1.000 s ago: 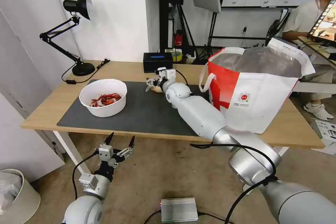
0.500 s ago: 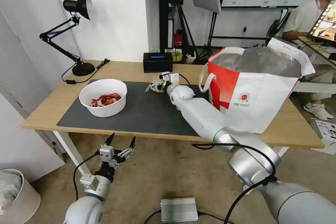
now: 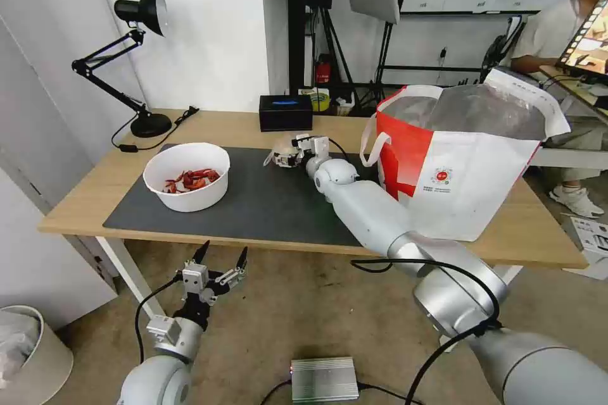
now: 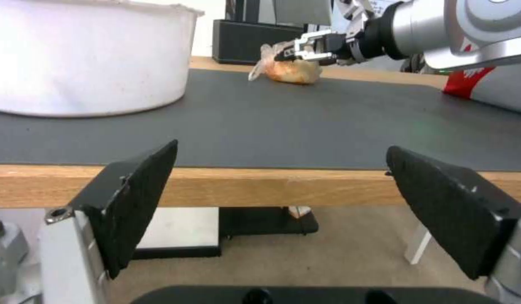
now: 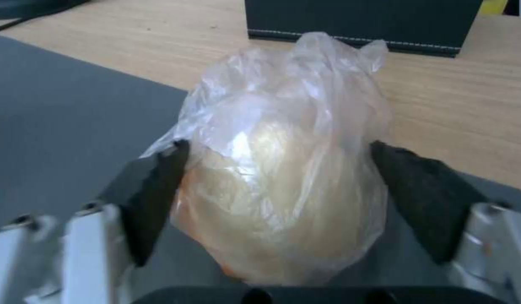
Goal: Pick up the trash from the table and place it into the takeout bag.
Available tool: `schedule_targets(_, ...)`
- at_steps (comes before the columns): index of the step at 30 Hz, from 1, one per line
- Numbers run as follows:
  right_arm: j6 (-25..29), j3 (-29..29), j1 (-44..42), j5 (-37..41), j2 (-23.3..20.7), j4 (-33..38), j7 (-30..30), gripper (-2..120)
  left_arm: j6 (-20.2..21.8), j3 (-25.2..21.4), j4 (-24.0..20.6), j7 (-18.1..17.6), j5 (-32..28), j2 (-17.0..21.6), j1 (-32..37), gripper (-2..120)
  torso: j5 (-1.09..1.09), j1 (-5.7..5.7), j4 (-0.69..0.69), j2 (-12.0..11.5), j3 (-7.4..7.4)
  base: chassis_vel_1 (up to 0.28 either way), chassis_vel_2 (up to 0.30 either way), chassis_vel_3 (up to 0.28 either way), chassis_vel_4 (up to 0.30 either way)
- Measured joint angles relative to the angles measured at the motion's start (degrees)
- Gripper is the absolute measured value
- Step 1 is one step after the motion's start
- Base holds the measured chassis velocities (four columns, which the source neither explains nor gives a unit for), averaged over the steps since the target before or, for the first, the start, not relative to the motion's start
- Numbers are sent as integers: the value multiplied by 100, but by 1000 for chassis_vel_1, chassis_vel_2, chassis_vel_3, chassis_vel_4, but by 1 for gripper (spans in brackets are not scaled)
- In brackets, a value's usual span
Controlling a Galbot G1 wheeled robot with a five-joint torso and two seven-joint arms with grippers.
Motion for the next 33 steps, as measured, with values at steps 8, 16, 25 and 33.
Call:
schedule_targets(8, 2, 11, -54, -27, -3, -22, -48, 55, -2, -1, -11, 0, 2, 13, -2, 100, 0, 0, 0, 0, 0, 0, 0, 0, 0)
schedule_targets(16, -64, -4, -127, -27, -11, 59, -33, 25, -5, -3, -9, -2, -7, 32, -17, 100, 0, 0, 0, 0, -1, 0, 0, 0, 0)
schedule_targets(25, -189, -30, -253, 147, -124, 488, 161, 3, -7, -1, -6, -18, -25, 53, -28, 100, 0, 0, 1, 0, 1, 0, 0, 0, 0)
schedule_targets(33, -542, -273, -638, 610, -913, 2428, 824, 3, -36, -44, -10, -24, -47, 64, -6, 100, 0, 0, 1, 0, 0, 0, 0, 0, 0)
